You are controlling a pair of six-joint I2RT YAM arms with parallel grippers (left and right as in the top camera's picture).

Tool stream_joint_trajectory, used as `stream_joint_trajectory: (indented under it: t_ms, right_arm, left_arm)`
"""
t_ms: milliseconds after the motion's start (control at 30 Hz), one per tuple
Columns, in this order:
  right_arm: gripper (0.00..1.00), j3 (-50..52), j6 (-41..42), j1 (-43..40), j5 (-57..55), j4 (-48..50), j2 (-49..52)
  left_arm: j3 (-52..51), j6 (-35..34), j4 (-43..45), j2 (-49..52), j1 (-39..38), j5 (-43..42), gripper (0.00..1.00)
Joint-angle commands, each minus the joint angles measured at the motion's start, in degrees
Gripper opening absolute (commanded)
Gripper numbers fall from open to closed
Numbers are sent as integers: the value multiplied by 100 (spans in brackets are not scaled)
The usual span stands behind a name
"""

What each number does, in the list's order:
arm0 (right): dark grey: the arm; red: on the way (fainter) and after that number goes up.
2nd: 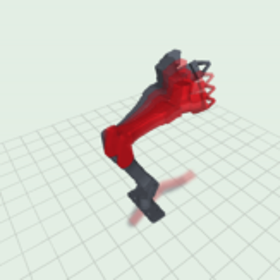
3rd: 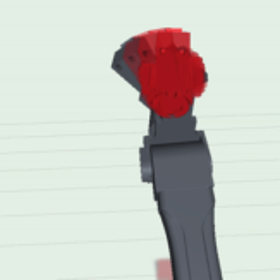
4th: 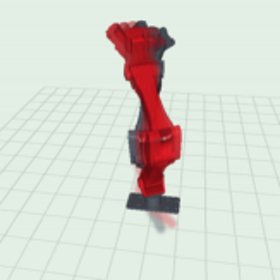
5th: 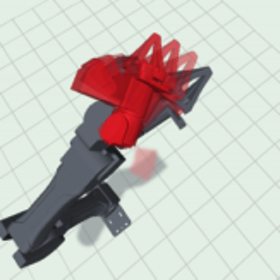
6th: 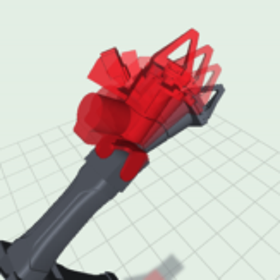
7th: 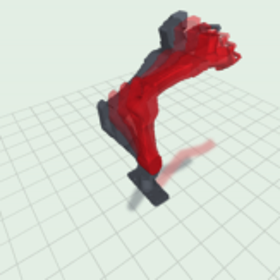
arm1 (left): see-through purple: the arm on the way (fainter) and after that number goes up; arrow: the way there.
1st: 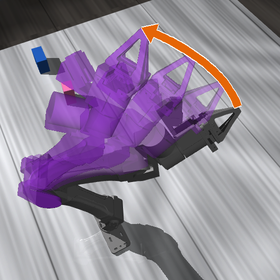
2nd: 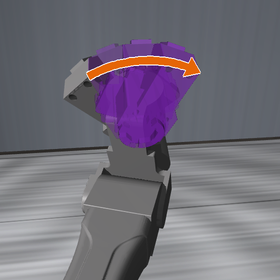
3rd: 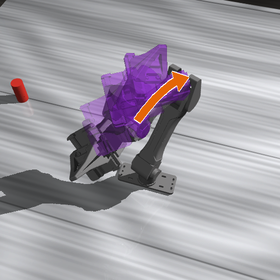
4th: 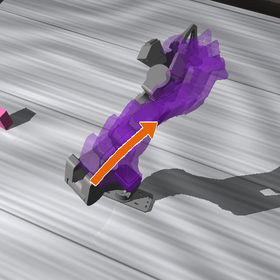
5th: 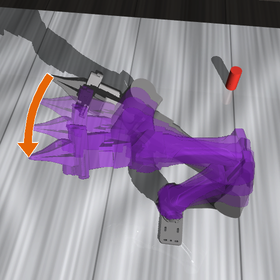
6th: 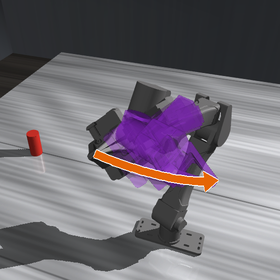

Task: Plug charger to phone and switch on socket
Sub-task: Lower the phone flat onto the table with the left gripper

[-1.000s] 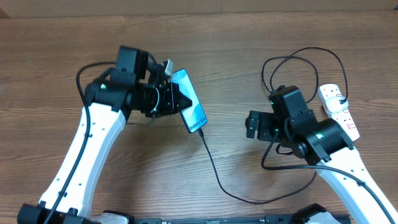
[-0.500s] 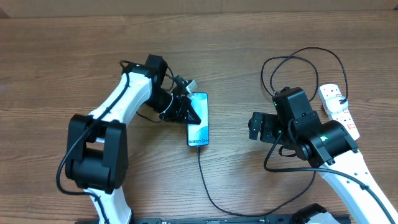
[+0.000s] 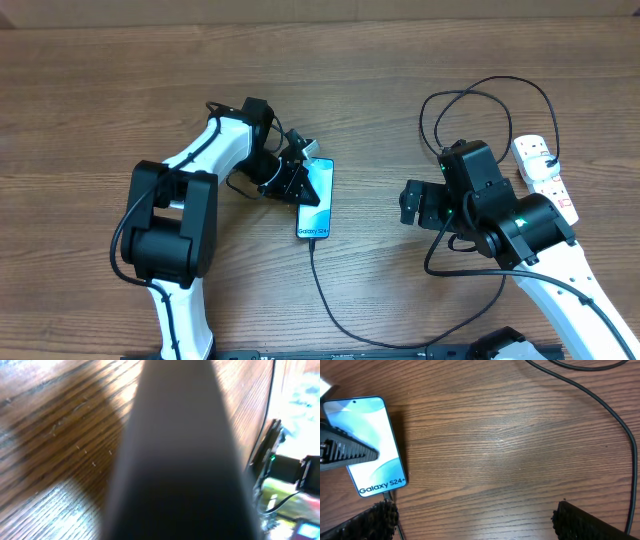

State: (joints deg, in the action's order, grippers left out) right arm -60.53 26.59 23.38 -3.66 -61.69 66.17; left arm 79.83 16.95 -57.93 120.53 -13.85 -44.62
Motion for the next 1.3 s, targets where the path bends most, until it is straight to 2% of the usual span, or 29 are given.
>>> stream_joint_trajectory:
  t_ms: [0,200,433,667,1100,1267]
  right_arm:
    - [100,-52,24,-15,-76,2,-48]
    - [100,-48,24,-15,-52,2,37]
    - [100,-48,26,-15,35,-17,179]
    - [100,-48,26,-15,35,-13,210]
    - [100,-48,26,-15,140,-15,210]
    - [100,-48,24,-15,140,-13,212]
  left_arm:
    - [-24,-426,170,267,4,20,4]
    - [-24,-544,232,505,4,26,5]
    - [-24,-590,254,505,4,153,16]
    - [-24,-1209,273,505,4,1029,21]
    - [-24,-1405,295,505,4,1078,33]
    - [-22,-1495,297,505,4,1189,57]
